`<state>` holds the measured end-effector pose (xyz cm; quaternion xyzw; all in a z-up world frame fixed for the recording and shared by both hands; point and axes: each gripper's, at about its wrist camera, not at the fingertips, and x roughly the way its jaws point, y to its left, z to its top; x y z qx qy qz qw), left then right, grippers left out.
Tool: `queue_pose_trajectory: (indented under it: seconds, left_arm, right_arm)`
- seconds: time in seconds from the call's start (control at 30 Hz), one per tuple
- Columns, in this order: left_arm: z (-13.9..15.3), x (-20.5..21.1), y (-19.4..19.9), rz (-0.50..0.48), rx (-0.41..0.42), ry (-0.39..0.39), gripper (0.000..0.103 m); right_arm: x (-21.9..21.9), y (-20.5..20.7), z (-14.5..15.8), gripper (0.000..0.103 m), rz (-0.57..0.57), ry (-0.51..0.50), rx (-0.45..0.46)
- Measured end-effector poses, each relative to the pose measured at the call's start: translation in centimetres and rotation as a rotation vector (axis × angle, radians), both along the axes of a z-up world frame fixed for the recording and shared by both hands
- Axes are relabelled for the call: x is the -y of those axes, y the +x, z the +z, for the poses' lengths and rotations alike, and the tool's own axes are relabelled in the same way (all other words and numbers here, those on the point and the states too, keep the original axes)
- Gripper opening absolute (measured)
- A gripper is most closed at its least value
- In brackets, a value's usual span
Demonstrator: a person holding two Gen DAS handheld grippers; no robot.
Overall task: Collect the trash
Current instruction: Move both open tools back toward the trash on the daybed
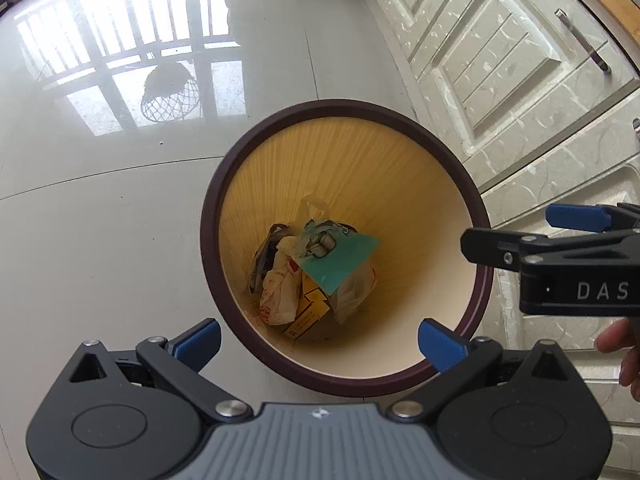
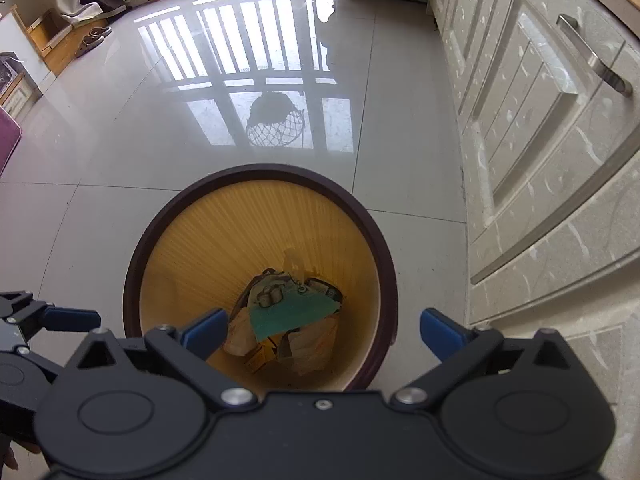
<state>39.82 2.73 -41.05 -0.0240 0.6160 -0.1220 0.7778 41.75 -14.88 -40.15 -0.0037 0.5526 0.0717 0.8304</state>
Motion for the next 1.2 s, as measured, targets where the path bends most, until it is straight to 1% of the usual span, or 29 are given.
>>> queue_pose_trajectory:
  seconds: [0.17, 0.37, 0.57, 0.67, 0.77, 0.87, 1.03, 1.13, 1.2]
  left_arm:
    - [0.9, -1.2, -1.2, 0.031, 0.021, 0.018, 0.103]
    - [2.5, -2.7, -2.8, 0.083, 0.043, 0.031, 0.103]
    - [5.0, -3.3, -4.5, 0.119, 0.097, 0.051, 0.103]
    - [6.1, -3.6, -5.4, 0.133, 0.116, 0.046, 0.103]
    - [7.4, -3.7, -6.5, 0.145, 0.139, 0.049, 0.103]
    - [8.9, -3.9, -7.4, 0.168, 0.168, 0.049, 0.103]
    - [11.6, -3.8, -9.3, 0.178, 0.222, 0.044, 0.103]
    - [13.4, -3.5, -10.6, 0.182, 0.262, 0.026, 0.103]
    - [14.7, -3.4, -11.4, 0.185, 0.291, 0.015, 0.103]
  right_arm:
    - [-0.2, -1.7, 1.1, 0.103, 0.006, -0.028, 0.007]
    - [0.3, -3.9, 2.6, 0.103, -0.023, -0.05, 0.025]
    - [0.5, -6.2, 4.6, 0.103, -0.035, -0.067, 0.049]
    - [0.8, -7.4, 5.9, 0.103, -0.048, -0.064, 0.066]
    - [1.2, -8.6, 7.6, 0.103, -0.062, -0.066, 0.088]
    - [1.7, -10.0, 9.4, 0.103, -0.073, -0.063, 0.122]
    - [2.3, -12.3, 12.4, 0.103, -0.09, -0.064, 0.183]
    - [2.9, -13.8, 14.4, 0.103, -0.103, -0.045, 0.229]
    - [3.3, -14.8, 16.0, 0.103, -0.112, -0.01, 0.263]
